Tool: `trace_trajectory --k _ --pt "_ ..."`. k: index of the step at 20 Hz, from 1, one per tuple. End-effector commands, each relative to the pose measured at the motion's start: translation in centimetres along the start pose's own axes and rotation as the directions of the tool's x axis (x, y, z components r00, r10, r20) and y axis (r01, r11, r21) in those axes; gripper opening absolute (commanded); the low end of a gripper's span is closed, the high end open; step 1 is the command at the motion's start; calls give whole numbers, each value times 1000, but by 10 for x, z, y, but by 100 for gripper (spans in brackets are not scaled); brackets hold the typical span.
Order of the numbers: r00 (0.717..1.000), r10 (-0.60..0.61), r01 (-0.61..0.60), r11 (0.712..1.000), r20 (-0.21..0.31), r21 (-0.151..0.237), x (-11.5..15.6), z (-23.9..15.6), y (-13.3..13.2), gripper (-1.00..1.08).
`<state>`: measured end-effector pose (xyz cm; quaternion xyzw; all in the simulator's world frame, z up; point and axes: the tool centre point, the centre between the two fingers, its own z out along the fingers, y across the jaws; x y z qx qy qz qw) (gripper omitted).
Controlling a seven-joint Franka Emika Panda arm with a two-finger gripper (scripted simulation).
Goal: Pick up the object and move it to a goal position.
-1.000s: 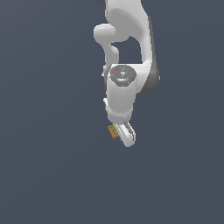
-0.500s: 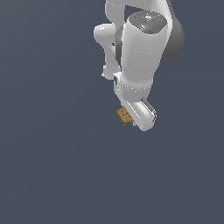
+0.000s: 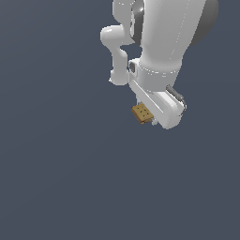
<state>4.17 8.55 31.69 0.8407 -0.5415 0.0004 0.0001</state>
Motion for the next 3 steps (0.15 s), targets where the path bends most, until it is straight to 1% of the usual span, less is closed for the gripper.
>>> trace_trajectory --k 1,3 --pt "1000 0 0 1000 0 0 -2 -5 -1 -100" --pt "1000 0 0 1000 0 0 -2 -6 -1 -100"
